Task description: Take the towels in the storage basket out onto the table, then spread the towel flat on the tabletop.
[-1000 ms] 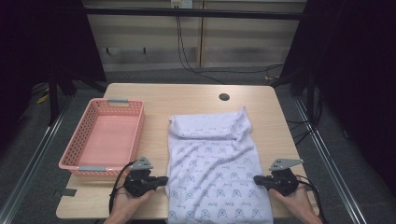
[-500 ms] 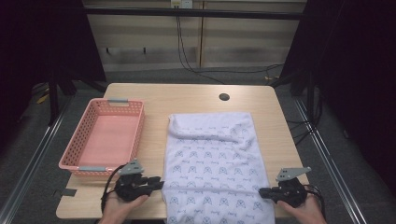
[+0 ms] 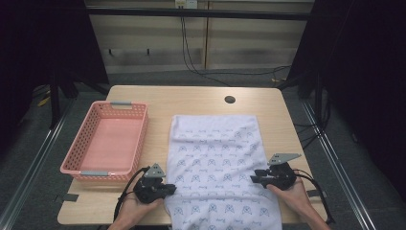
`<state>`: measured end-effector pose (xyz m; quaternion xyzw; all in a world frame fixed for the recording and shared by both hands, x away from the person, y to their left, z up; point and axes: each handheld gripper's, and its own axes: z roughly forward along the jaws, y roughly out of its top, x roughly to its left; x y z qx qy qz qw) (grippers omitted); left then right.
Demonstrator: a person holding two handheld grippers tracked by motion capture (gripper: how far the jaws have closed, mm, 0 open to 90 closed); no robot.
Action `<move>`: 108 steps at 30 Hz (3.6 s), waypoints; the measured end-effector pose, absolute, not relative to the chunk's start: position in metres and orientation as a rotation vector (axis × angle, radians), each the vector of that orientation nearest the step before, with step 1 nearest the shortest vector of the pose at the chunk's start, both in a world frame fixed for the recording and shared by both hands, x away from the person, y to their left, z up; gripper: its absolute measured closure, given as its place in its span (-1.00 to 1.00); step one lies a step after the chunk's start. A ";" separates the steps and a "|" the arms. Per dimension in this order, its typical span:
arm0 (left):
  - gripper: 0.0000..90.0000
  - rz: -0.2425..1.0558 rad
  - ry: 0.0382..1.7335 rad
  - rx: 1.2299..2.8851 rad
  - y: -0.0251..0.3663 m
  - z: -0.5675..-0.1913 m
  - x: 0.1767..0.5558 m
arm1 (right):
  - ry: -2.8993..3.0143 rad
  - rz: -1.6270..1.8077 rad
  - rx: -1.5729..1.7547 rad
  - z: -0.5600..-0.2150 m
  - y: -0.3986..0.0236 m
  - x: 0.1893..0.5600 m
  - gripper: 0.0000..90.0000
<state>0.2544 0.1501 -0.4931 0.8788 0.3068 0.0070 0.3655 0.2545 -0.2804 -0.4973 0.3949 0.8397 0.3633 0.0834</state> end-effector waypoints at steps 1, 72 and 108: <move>0.84 0.012 0.778 2.260 0.152 -0.493 0.249 | 2.507 1.084 1.179 -0.497 -0.280 0.254 0.45; 0.29 -0.048 0.705 2.228 0.129 -0.492 0.242 | 2.556 1.110 1.234 -0.493 -0.304 0.213 0.28; -0.05 0.121 0.933 2.098 0.138 -0.483 0.311 | 2.335 1.082 1.346 -0.504 -0.322 0.319 0.74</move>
